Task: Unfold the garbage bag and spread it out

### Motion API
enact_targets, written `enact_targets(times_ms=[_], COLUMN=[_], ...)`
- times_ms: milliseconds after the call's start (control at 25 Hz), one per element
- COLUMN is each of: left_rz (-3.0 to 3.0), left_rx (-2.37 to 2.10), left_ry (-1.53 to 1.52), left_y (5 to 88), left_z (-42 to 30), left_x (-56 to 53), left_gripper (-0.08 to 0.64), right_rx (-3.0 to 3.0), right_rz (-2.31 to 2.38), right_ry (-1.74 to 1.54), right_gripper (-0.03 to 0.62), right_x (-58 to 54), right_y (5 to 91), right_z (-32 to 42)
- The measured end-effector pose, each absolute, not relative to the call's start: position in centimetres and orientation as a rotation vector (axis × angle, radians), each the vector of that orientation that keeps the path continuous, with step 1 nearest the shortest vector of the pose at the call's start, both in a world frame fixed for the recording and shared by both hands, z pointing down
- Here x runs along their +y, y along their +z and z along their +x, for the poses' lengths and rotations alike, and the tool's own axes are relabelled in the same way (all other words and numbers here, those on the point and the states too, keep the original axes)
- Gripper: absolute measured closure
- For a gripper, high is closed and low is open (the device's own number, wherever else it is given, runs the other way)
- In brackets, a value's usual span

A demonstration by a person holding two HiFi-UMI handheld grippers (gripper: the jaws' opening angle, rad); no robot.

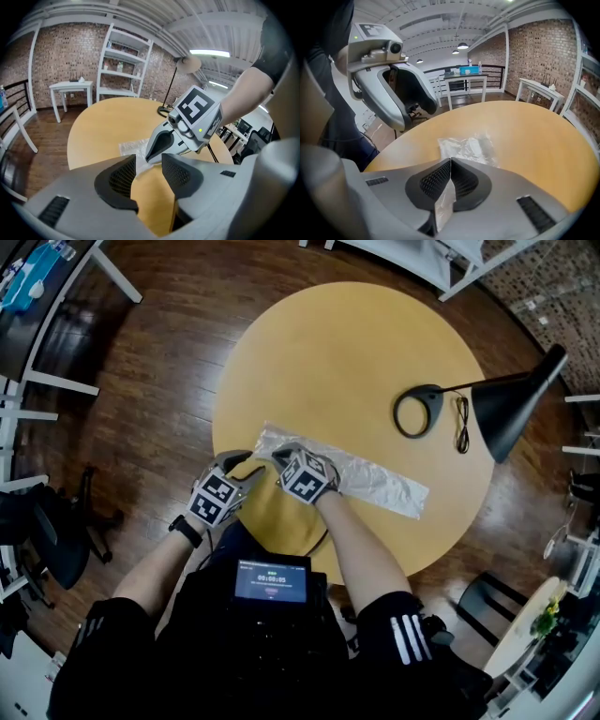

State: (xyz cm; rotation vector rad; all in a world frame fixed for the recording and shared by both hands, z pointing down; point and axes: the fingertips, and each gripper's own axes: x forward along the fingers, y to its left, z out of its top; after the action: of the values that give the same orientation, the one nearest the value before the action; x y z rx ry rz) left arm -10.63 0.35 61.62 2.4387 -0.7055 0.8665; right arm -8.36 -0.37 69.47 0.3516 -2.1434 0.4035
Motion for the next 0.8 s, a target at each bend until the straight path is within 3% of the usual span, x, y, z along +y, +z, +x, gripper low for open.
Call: enact_targets(times_ms=[320, 520, 800], left_rz=[2.418, 2.300, 2.320], left_rx=[-0.716, -0.841, -0.738], left_ry=[0.855, 0.673, 0.730], left_y=[62.2, 62.1, 63.3], left_z=[-10.5, -11.1, -10.1], left_x=[-0.3, -3.1, -4.3], left_gripper=[0.391, 0.391, 0.391], right_rx=[-2.257, -2.342, -2.404], right_rz=[0.503, 0.581, 0.618], right_ry=[0.536, 0.609, 0.657], right_gripper=[0.584, 0.584, 0.584], right_x=[-3.1, -4.2, -4.0], right_y=[64.8, 63.4, 62.0], right_z=[-7.9, -6.9, -6.1])
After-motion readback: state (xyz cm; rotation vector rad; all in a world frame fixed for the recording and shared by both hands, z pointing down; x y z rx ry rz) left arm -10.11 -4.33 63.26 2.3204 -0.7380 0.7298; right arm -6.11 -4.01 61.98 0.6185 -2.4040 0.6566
